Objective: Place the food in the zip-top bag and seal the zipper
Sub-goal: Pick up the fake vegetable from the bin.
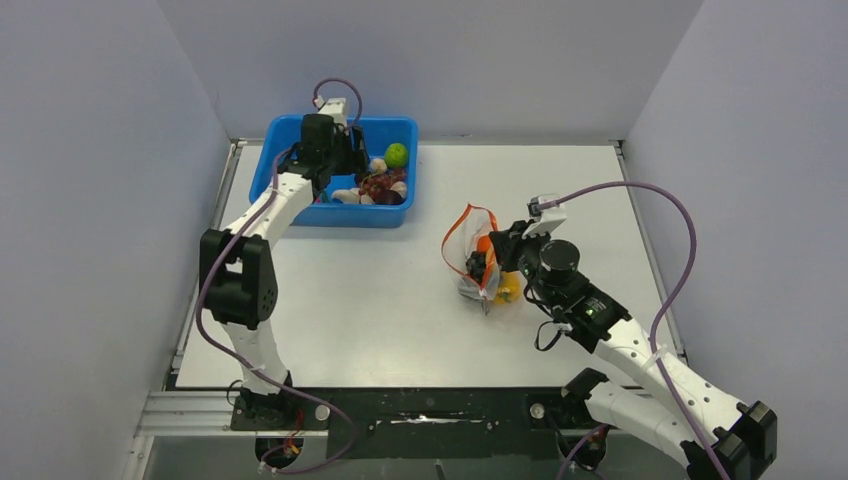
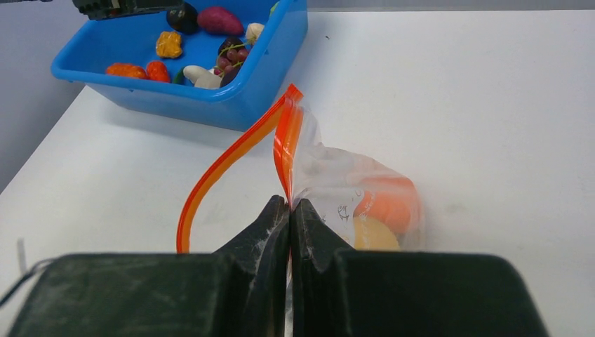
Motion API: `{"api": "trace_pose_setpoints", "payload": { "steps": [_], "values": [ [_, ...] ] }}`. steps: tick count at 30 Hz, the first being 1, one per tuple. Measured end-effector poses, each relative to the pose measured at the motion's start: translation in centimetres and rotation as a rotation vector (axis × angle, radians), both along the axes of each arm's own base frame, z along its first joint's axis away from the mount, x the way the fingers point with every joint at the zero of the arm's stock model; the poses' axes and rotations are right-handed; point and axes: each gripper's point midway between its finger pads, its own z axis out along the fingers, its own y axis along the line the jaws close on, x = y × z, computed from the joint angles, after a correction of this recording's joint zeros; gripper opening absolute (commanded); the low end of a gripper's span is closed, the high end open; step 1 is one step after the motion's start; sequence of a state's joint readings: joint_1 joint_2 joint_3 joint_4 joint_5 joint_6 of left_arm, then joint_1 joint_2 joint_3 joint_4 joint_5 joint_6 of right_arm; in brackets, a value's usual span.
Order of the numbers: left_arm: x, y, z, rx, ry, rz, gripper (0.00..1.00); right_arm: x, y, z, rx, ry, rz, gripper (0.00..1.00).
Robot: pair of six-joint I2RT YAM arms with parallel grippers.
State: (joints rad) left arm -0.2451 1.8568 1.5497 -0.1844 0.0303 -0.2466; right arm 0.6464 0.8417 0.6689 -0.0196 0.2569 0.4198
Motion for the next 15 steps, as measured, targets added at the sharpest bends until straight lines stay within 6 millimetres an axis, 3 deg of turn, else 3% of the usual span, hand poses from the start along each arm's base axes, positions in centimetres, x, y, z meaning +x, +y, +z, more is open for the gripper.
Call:
{"api": "trace_pose_setpoints", "payload": {
  "steps": [2, 5, 15],
  "values": [
    [0.7, 0.3, -1.3, 0.011, 0.02, 0.01, 0.58, 0.0, -0.1, -0.1, -0.007, 0.001, -0.002, 0.0],
    [2.4, 0.3, -3.0, 0.017, 0.041, 0.016, 0.45, 0.1, -0.2, -0.1, -0.013, 0.0, -0.004, 0.0],
    [7.9, -1.5, -7.4, 0.012, 0.058, -0.018, 0.49, 0.2, -0.4, -0.3, -0.023, 0.01, -0.008, 0.0]
  ]
}}
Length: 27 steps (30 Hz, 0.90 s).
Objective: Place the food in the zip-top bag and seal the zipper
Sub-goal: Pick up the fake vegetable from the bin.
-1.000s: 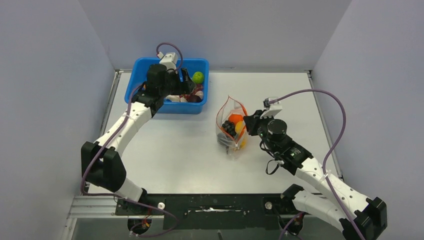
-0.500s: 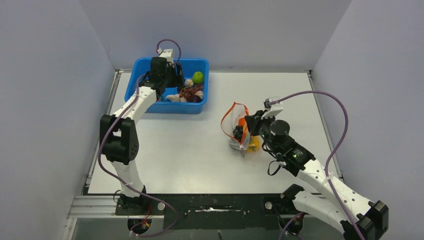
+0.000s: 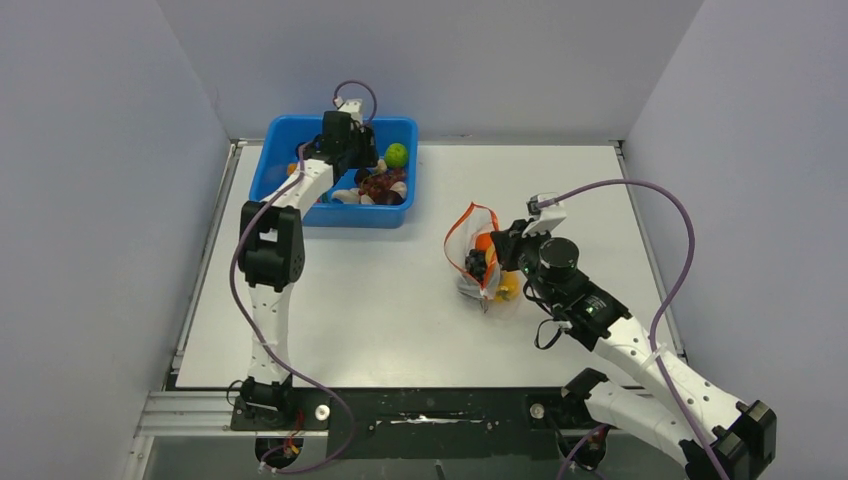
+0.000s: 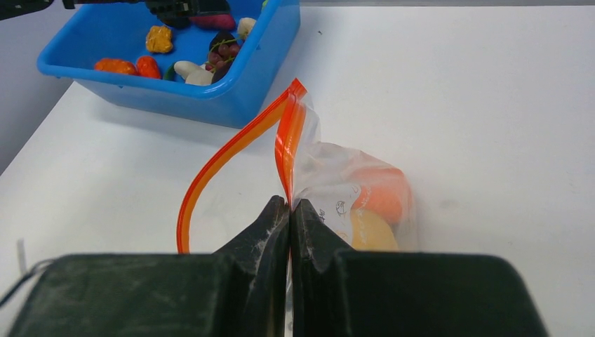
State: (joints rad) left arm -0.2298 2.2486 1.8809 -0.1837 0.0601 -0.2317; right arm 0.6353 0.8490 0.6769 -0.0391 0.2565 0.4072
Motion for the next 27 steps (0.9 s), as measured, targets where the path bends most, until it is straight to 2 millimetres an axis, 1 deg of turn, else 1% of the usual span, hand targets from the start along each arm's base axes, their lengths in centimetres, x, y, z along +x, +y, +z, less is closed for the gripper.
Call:
{"api": "trace_pose_setpoints", "payload": {
  "steps": [2, 5, 10, 14, 22, 27],
  "values": [
    [0.8, -0.3, -0.9, -0.001, 0.004, -0.004, 0.49, 0.0, 0.0, 0.0, -0.004, 0.007, -0.002, 0.0],
    [1.8, -0.6, -2.4, 0.0, 0.009, -0.01, 0.54, -0.1, -0.1, -0.1, -0.009, 0.017, -0.005, 0.0],
    [2.7, -1.2, -4.8, -0.004, 0.027, -0.03, 0.56, -0.1, -0.4, -0.1, -0.015, 0.028, -0.015, 0.0],
    [2.8, -1.3, -6.1, -0.005, 0.041, -0.038, 0.57, -0.1, -0.5, -0.2, -0.011, 0.036, -0.026, 0.0],
    [3.3, -1.4, -6.9, 0.001, 0.028, -0.054, 0.59, 0.0, -0.3, -0.7, -0.01, 0.052, -0.029, 0.0],
    [4.2, -1.7, -7.3, -0.006, 0.013, -0.061, 0.59, 0.1, -0.3, -0.7, -0.01, 0.053, -0.032, 0.0]
  ]
}}
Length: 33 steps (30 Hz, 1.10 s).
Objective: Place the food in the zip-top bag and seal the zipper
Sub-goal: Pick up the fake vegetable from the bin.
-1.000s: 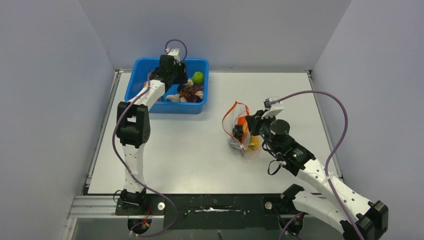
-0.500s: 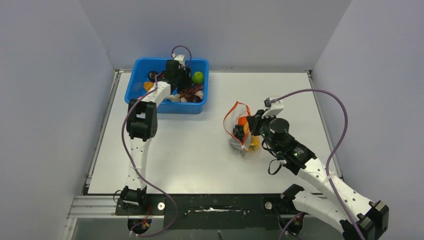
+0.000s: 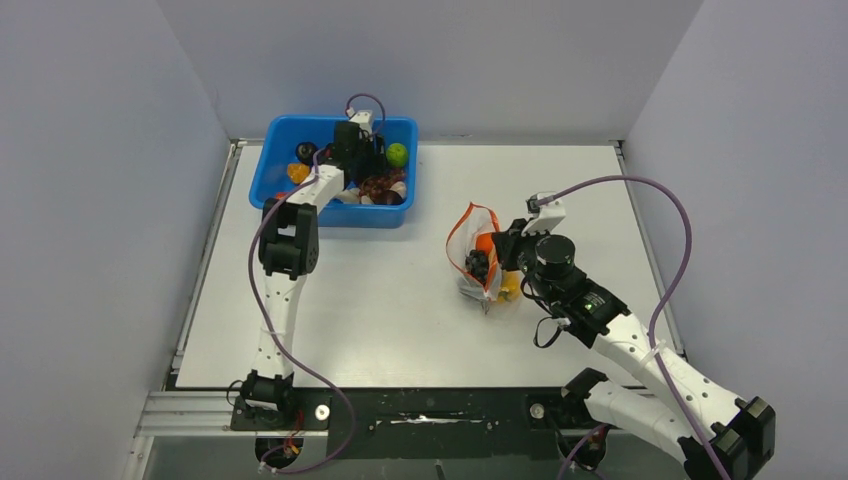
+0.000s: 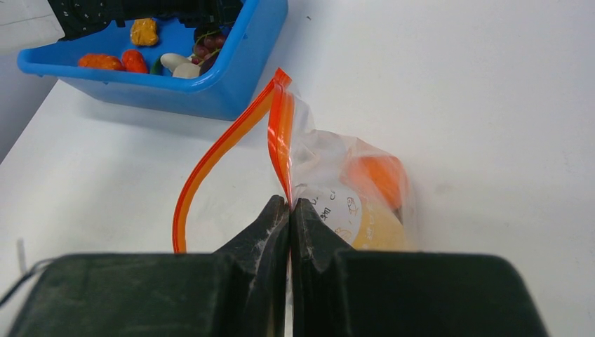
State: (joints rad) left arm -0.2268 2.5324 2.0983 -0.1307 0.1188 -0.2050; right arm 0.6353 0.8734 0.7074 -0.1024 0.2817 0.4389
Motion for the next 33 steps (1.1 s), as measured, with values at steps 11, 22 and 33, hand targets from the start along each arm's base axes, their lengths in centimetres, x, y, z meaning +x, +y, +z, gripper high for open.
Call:
{"api": "trace_pose_setpoints", "payload": {
  "steps": [11, 22, 33],
  "values": [
    [0.8, -0.1, -0.5, 0.003, -0.013, -0.007, 0.36, 0.1, -0.1, 0.1, 0.021, 0.005, -0.021, 0.0],
    [0.3, 0.2, -0.5, 0.005, -0.034, 0.001, 0.25, 0.3, 0.1, -0.2, 0.016, 0.014, -0.019, 0.0],
    [-1.9, 0.9, 2.9, 0.011, -0.046, 0.009, 0.21, 0.3, 0.2, -0.2, 0.035, 0.02, -0.025, 0.0]
  ]
}}
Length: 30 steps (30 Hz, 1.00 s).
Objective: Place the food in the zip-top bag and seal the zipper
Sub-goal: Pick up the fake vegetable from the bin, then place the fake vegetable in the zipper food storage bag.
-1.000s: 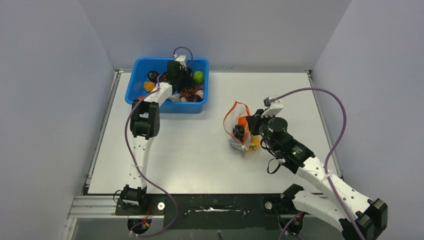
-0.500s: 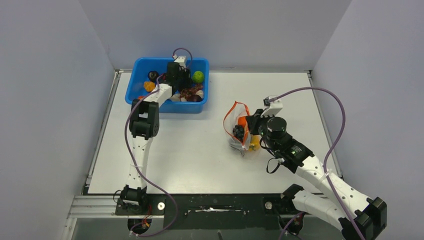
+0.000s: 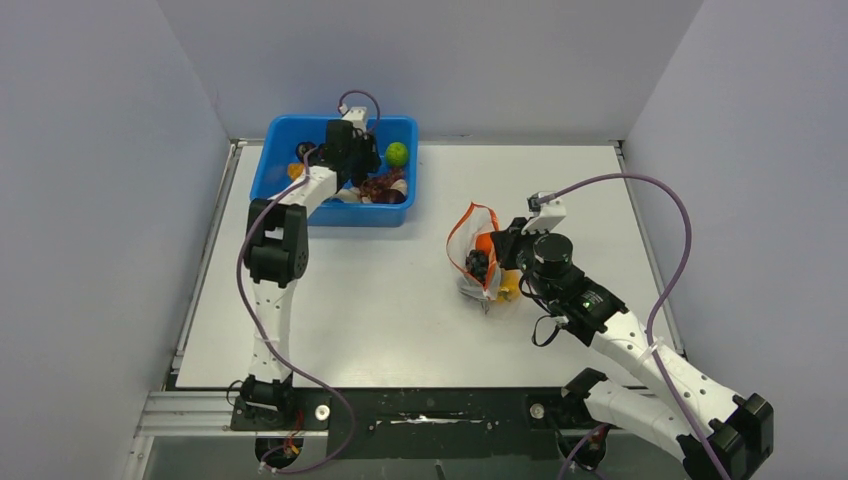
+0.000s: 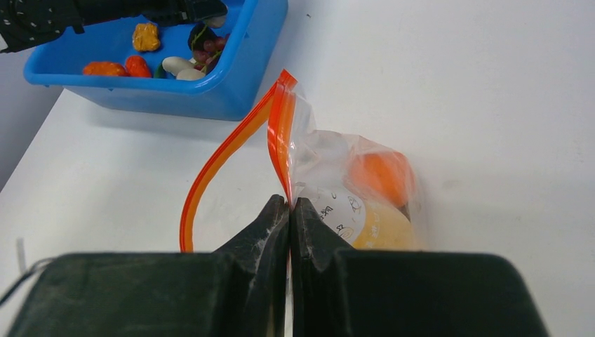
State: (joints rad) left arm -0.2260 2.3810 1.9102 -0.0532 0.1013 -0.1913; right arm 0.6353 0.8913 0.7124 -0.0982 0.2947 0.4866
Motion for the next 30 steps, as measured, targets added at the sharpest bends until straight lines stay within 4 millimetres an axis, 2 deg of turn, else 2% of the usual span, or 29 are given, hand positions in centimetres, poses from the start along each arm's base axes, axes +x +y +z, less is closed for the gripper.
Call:
{"api": "trace_pose_setpoints", "payload": {
  "steps": [7, 13, 17, 21, 26, 30],
  "values": [
    [-2.3, 0.3, 4.7, -0.035, -0.034, 0.013, 0.21, 0.0, 0.1, 0.0, 0.026, 0.01, -0.007, 0.0],
    [-5.2, 0.5, 7.3, -0.074, -0.032, 0.021, 0.2, 0.0, 0.3, -0.2, 0.058, 0.03, -0.018, 0.0],
    [-6.7, -0.2, 9.1, -0.091, -0.046, 0.011, 0.2, 0.1, 0.5, -0.3, 0.067, 0.035, -0.018, 0.0],
    [-8.1, -1.9, 12.1, -0.131, -0.081, -0.026, 0.2, 0.1, 0.8, -0.4, 0.078, 0.044, -0.014, 0.0],
    [-11.6, -4.5, 15.6, -0.203, -0.11, -0.082, 0.2, 0.1, 0.8, -0.4, 0.091, 0.046, -0.018, 0.0],
    [-14.3, -7.9, 17.6, -0.237, -0.131, -0.162, 0.2, 0.2, 0.9, -0.3, 0.1, 0.046, -0.019, 0.0]
  ]
}}
